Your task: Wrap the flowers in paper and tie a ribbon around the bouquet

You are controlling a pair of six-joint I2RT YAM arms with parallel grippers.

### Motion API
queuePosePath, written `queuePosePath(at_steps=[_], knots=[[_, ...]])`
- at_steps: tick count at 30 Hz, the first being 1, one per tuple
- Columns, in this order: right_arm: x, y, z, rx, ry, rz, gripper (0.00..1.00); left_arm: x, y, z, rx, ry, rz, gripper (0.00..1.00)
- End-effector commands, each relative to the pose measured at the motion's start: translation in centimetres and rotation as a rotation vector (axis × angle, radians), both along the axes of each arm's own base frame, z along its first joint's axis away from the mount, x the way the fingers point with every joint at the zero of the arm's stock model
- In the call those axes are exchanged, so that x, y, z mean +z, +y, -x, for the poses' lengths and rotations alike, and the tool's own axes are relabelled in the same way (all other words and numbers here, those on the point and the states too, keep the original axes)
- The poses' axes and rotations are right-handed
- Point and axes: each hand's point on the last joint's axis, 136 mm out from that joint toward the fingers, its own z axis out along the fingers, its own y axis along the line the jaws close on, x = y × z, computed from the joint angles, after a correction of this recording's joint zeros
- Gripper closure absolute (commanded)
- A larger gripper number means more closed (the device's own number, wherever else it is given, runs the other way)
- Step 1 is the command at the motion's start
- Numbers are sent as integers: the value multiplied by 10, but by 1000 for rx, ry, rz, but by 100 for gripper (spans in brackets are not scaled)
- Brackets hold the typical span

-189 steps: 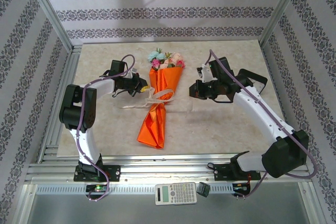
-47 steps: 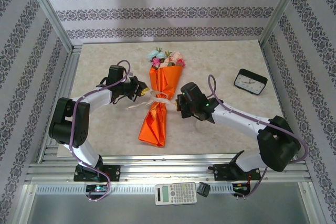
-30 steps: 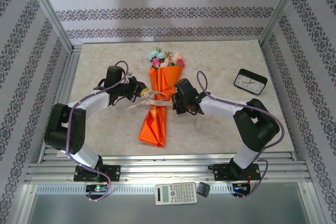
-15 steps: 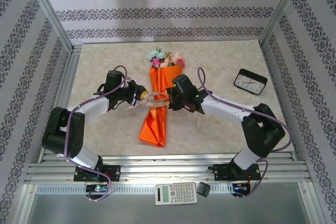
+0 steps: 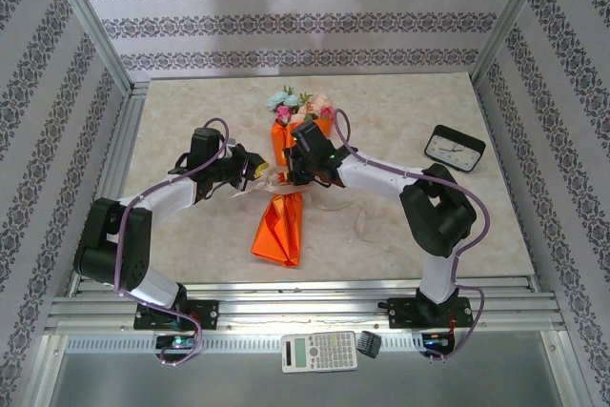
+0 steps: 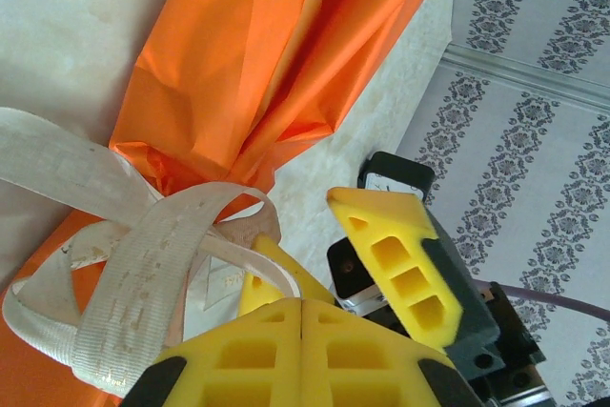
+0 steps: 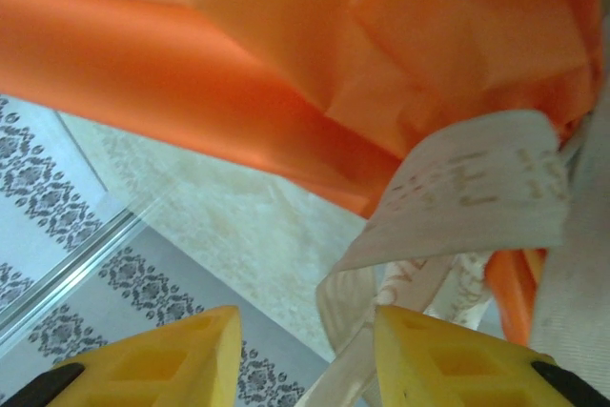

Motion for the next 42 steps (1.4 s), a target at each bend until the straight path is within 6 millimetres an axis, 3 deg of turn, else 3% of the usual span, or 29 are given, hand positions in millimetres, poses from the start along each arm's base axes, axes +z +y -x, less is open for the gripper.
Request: queuePosePath(at_steps=[1, 8, 12, 18, 25, 33, 42], knots=[[-7, 3, 7, 7, 39, 12, 59, 19, -6, -1, -8, -72, 13, 100], [-25, 3, -1, -6, 62, 34, 63, 20, -6, 3, -19, -70, 22, 100], [-28, 4, -9, -22, 46, 36, 76, 21, -8, 7, -32, -69, 32, 100], [-15, -1, -8, -23, 8, 39, 100, 20, -6, 11, -19, -73, 36, 100], [2, -11, 8, -21, -13, 5, 100, 13, -1, 15, 10, -60, 21, 100], [2, -14, 30, 13, 2, -32, 100, 2, 8, 12, 79, -65, -36, 100], [1, -12, 47, 52, -14, -70, 100, -24, 6, 24, 115, 21, -97, 100]])
